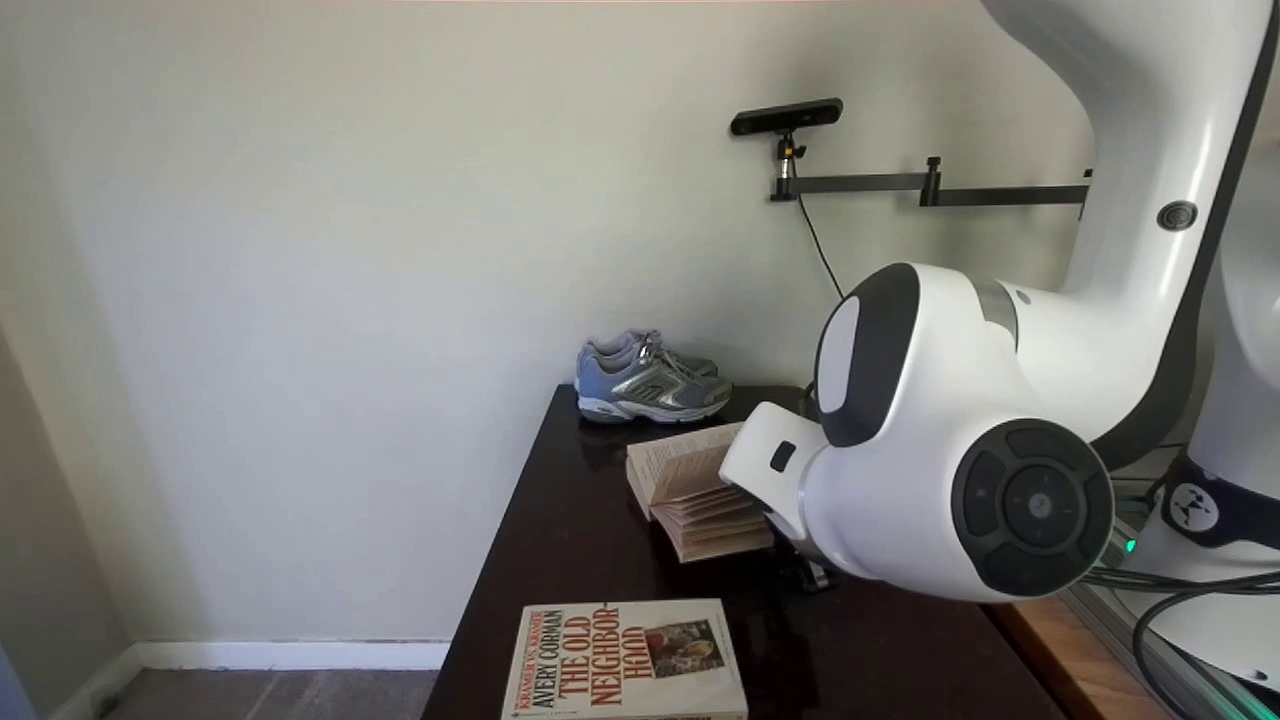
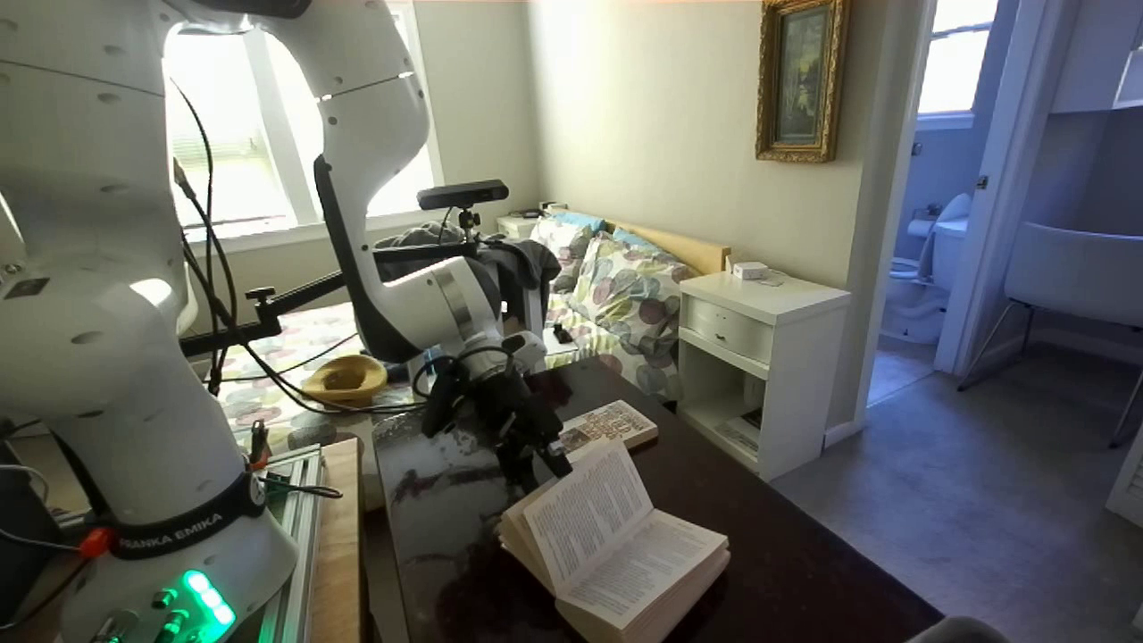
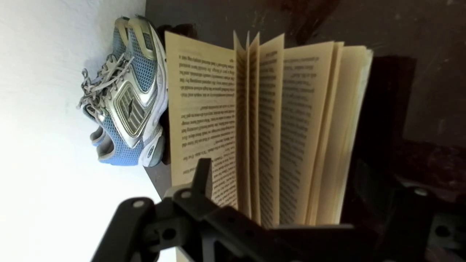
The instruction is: Close the open book.
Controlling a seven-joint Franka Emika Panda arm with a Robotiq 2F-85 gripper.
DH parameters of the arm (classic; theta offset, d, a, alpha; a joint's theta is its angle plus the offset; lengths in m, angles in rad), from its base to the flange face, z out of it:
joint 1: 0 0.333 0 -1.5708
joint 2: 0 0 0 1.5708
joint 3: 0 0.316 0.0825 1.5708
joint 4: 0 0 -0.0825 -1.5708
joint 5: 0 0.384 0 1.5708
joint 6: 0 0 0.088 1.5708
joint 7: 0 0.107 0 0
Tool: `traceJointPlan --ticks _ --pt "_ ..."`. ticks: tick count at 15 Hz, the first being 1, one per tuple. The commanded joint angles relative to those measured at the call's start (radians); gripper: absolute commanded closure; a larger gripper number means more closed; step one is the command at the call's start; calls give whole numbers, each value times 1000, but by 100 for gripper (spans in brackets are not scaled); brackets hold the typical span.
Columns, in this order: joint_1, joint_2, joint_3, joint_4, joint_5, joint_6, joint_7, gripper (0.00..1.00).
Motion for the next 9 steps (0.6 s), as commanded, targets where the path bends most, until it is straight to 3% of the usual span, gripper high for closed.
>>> traceJointPlan --ticks 1,9 --pt "0 41 3 18 -50 7 46 0" --pt "-12 58 -5 8 -100 -3 98 0"
